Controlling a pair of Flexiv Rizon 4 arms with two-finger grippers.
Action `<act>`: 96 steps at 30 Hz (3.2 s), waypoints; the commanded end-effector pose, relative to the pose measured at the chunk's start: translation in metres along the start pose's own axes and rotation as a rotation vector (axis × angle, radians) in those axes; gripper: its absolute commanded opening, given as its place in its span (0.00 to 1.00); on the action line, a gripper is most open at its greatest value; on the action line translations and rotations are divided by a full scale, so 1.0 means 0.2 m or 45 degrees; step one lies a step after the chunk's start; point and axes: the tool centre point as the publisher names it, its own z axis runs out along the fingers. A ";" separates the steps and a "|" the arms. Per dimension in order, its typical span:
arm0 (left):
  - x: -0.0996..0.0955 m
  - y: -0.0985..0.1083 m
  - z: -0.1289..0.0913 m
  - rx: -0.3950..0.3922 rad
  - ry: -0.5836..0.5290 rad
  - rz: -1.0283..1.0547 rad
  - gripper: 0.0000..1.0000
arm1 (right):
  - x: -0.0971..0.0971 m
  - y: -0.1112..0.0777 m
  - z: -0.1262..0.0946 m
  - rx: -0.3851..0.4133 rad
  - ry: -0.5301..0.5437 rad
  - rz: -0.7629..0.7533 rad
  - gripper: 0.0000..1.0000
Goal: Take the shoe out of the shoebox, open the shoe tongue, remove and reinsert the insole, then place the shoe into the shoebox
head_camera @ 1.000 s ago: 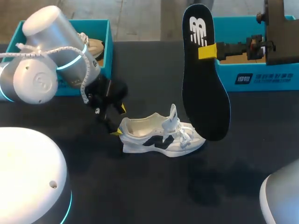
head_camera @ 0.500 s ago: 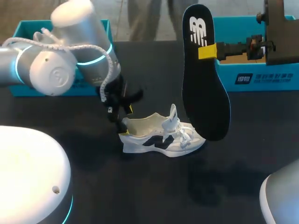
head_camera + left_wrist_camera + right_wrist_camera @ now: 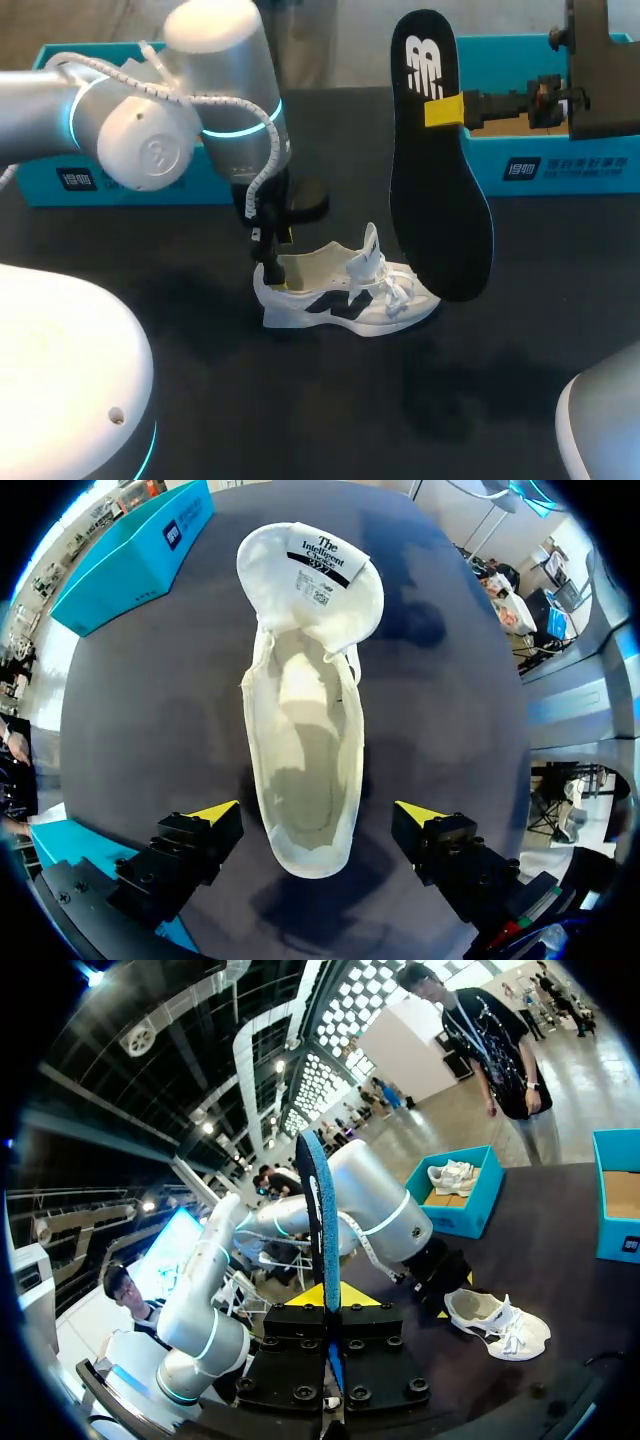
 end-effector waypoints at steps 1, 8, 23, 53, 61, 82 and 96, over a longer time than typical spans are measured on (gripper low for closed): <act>0.00 0.00 0.00 -0.005 0.001 0.000 1.00 | 0.00 0.01 0.02 0.003 0.000 0.001 0.00; 0.00 -0.01 0.01 -0.009 0.003 0.000 1.00 | 0.00 0.01 0.02 0.003 0.000 0.001 0.00; 0.00 -0.01 0.01 -0.009 0.003 0.000 1.00 | 0.00 0.01 0.02 0.003 0.000 0.001 0.00; -0.22 -0.26 0.10 0.043 -0.037 0.113 1.00 | 0.00 0.01 0.02 0.003 0.000 0.001 0.00; -0.28 -0.34 0.17 0.053 -0.014 0.143 1.00 | 0.00 0.01 0.02 0.003 0.000 0.001 0.00; -0.29 -0.34 0.33 0.050 0.068 0.158 1.00 | 0.00 0.01 0.02 0.003 0.000 0.001 0.00; -0.27 -0.37 0.33 0.060 0.077 0.189 0.48 | 0.00 0.01 0.02 0.003 0.000 0.001 0.00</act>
